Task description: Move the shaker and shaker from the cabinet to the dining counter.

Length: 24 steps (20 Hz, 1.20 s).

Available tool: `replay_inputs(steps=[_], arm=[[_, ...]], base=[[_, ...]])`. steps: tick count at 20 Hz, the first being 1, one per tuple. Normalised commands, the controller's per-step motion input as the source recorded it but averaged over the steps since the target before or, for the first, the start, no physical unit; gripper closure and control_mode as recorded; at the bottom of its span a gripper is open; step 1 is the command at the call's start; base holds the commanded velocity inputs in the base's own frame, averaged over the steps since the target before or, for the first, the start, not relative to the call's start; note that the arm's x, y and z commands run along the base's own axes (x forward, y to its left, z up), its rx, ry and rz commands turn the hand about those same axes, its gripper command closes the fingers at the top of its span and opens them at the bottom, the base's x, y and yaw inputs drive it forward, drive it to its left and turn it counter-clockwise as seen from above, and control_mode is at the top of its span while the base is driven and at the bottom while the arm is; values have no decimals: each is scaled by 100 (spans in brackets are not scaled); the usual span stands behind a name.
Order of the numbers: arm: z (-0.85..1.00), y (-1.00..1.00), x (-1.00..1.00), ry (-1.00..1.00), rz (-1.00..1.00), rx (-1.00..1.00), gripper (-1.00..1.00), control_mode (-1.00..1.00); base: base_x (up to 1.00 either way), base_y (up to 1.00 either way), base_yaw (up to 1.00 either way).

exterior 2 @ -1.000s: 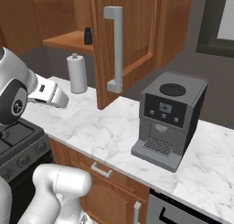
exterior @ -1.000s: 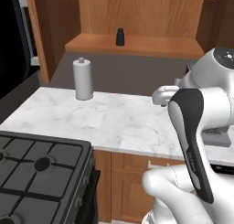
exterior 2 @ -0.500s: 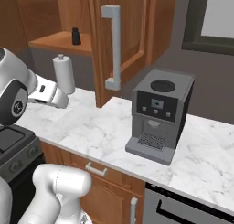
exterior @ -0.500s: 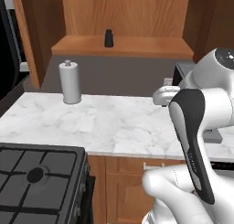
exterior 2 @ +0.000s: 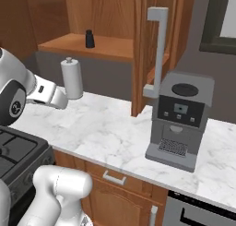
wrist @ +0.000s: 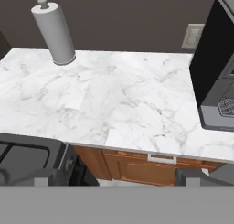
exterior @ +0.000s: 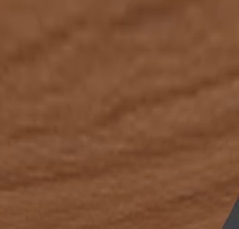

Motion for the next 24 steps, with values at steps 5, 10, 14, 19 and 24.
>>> replay_inputs(steps=[5,10,14,19,24], arm=[[0,0,0,0,0,0,-100,100],[0,0,0,0,0,0,-100,100],[0,0,0,0,0,0,-100,100],[0,0,0,0,0,0,-100,100],[0,0,0,0,0,0,-100,100]], base=[[51,6,-10],[49,5,-11],[48,18,-12],[49,31,-10],[51,28,-5]])
